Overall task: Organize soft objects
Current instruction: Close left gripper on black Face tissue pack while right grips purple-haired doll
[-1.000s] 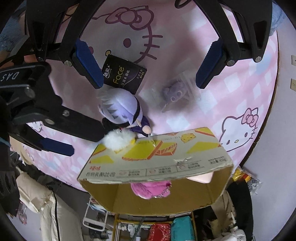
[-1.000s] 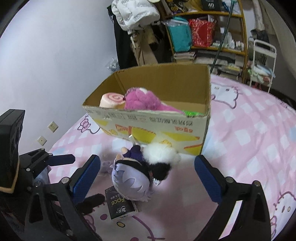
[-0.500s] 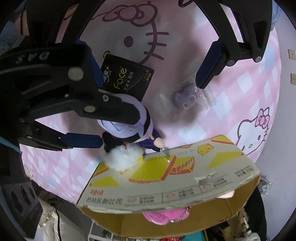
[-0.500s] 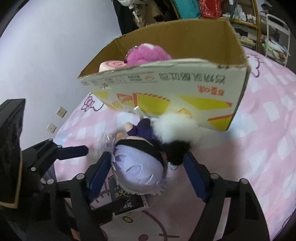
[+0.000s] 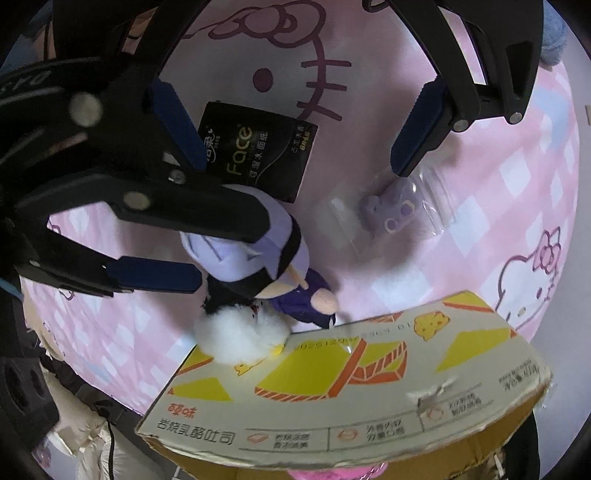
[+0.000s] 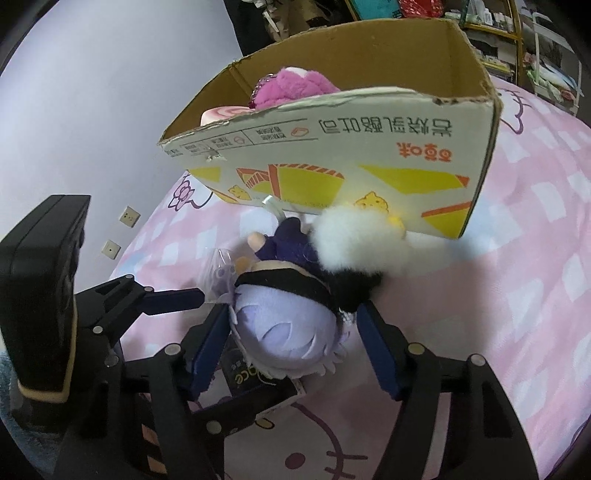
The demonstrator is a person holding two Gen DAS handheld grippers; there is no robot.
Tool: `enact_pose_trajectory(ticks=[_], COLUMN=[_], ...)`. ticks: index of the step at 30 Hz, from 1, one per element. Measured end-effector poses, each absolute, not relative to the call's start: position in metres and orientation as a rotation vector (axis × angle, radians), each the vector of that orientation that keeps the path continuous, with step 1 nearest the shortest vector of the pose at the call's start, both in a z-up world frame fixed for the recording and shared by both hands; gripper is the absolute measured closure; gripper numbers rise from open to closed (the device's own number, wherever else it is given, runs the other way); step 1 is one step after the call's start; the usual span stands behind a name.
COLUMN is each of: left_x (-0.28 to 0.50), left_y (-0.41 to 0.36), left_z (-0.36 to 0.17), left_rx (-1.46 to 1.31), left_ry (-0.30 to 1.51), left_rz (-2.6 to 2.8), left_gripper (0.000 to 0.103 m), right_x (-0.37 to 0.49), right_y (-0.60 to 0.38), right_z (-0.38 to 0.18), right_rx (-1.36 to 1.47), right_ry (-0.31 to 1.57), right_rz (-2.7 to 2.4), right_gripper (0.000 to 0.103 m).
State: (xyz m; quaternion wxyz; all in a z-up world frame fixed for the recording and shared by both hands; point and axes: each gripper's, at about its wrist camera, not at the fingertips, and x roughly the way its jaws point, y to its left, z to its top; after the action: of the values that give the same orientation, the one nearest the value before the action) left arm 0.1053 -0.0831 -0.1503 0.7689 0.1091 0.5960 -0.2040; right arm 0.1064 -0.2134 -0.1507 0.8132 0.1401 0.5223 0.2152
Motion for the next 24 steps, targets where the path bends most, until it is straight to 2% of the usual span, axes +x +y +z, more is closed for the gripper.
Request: enact_pose_trajectory(ticks=[20,24], left_x=[0.101,0.102], left_y=[-0.091,-0.089], left_z=[-0.159,-0.165], left_rx=[0.207,0.149], left_ry=[1.338,1.37], left_rz=[-0.454,-0.486], left_gripper=[0.005,0.023], right_x=[0.106,0.106], right_y=[-0.208,-0.203], right_z=[-0.156,-0.162], right_rx=[0.31,0.32], right_ry=[1.156,1.181], right_rz=[0.492,0.522], right_gripper=[0.029,0.037])
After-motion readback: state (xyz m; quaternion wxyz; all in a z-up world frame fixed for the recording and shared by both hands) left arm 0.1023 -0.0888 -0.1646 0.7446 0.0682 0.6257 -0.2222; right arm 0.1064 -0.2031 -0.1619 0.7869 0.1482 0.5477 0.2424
